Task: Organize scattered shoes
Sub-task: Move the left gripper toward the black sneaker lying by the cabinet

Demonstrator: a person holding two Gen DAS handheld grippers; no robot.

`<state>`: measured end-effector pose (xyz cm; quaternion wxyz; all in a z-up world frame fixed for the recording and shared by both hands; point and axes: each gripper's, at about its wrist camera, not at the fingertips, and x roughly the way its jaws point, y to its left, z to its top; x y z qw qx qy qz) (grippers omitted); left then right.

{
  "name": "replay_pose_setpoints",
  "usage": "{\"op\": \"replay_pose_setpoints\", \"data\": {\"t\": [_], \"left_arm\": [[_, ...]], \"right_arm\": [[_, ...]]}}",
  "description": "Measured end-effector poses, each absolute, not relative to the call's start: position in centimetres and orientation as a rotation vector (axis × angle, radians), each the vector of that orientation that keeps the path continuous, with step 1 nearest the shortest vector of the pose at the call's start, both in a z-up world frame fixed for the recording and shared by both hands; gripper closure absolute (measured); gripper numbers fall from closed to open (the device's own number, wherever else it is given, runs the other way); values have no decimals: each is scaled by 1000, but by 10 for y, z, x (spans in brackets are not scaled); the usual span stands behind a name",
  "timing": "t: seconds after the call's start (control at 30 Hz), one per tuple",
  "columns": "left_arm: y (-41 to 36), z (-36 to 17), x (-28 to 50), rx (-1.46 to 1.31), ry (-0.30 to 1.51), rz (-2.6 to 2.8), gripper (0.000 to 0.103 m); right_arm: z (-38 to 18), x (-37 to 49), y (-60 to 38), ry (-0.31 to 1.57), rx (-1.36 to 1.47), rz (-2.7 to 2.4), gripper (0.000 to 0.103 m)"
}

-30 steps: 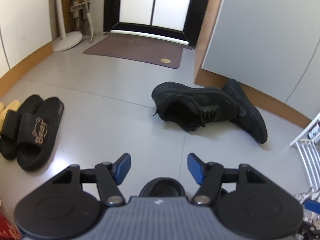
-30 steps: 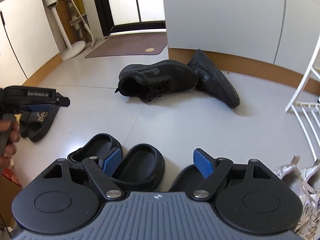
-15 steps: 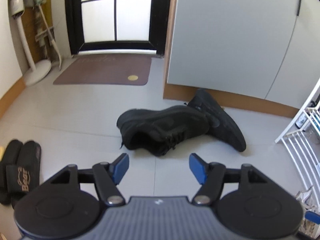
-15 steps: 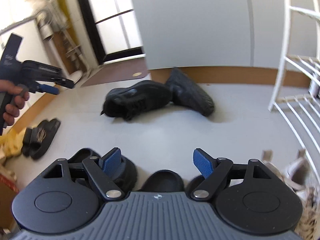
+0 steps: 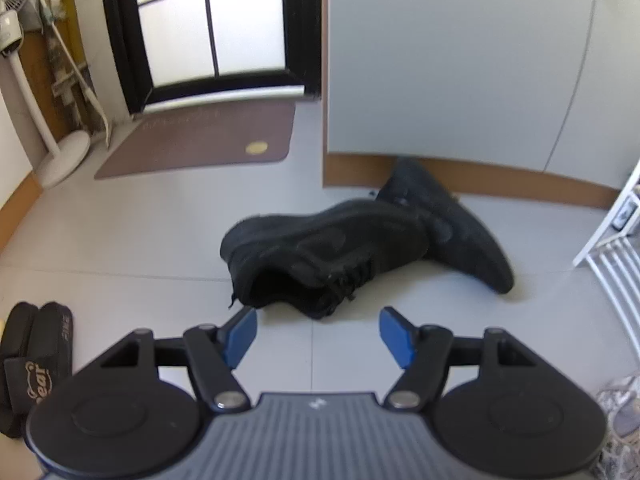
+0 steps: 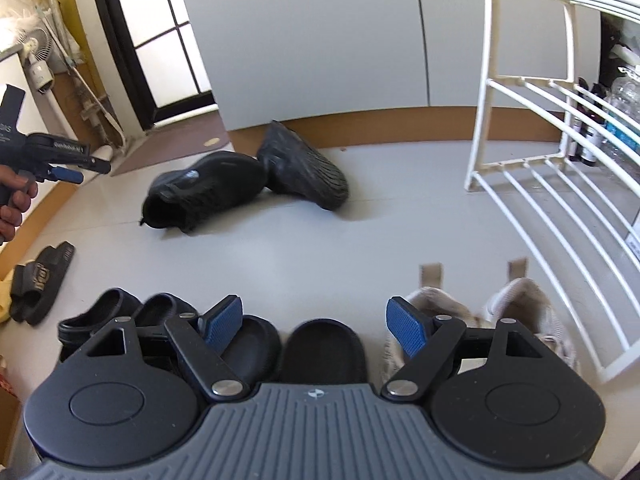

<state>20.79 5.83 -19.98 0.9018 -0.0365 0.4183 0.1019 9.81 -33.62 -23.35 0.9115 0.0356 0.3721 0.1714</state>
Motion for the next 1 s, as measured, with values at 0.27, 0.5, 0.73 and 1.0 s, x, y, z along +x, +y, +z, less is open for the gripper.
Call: {"op": "replay_pose_setpoints", "data": {"t": [0.27,0.5,0.73,1.0], "left_arm": [[71,-222,238,-79,898,207,33],[89,-241,262,-114,922,222,33],[111,-250,271,-179,887,241,33],[121,-261,279,-254,878,226,33]], "right_arm": [[-240,102,-345,791,45,323,20],[-252,103,-345,837,26,315,20],[-261,105,-350,870,9,294,20],[-265,108,-356,880,-1,292,26]]}}
